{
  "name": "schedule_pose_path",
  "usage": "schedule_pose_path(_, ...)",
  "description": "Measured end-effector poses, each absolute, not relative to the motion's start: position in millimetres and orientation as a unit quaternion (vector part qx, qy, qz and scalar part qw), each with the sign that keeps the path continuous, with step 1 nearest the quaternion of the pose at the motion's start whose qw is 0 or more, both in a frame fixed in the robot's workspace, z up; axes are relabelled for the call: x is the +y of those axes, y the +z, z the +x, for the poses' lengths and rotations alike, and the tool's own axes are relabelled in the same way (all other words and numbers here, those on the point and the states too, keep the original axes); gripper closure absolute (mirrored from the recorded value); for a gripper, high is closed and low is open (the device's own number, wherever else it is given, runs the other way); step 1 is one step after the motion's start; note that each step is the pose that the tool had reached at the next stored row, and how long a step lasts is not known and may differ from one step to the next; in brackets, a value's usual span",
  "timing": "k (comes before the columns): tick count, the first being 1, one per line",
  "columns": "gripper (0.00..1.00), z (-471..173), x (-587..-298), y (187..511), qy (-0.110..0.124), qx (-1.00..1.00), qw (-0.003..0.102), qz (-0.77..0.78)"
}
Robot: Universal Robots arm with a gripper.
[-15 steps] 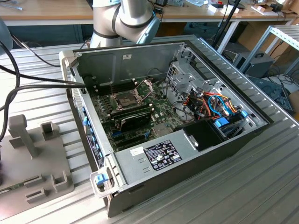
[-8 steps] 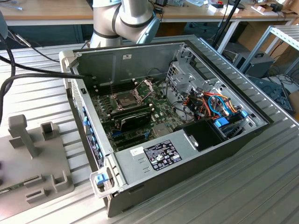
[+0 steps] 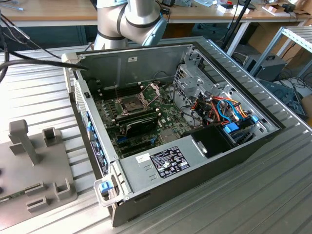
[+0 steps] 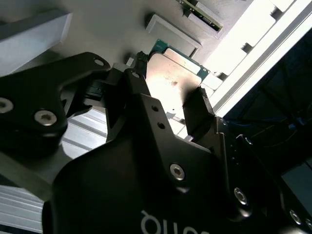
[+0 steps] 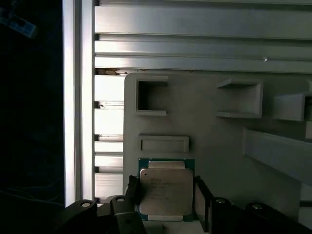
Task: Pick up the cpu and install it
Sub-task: 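Pick up the cpu and move it towards the insertion slot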
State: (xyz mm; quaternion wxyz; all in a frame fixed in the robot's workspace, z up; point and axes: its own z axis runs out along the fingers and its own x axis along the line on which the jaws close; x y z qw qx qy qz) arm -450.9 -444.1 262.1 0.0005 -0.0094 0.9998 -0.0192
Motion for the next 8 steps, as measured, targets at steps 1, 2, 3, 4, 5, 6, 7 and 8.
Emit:
schedule_pose_path(1, 0.45, -450.9, -444.1, 267.8, -0.020, 1.000, 0.001, -0.009)
schedule_pose_path(2, 0.45, -450.9, -444.0, 273.1, -0.020, 1.000, 0.001, -0.009)
schedule_pose_path(3, 0.45, -450.9, -444.0, 279.0, -0.021, 1.000, 0.001, -0.009)
schedule_pose_path(4, 0.45, -450.9, -443.9, 285.1, -0.022, 1.000, 0.001, -0.009)
schedule_pose_path(5, 0.45, -451.0, -443.9, 288.5, -0.022, 1.000, 0.001, -0.009)
schedule_pose_path(6, 0.45, -450.9, -443.9, 291.6, -0.022, 1.000, 0.001, -0.009)
schedule_pose_path(7, 0.45, -450.9, -443.9, 297.4, -0.023, 1.000, 0.001, -0.009)
schedule_pose_path(8, 0.45, -450.9, -443.8, 301.3, -0.024, 1.000, 0.001, -0.009)
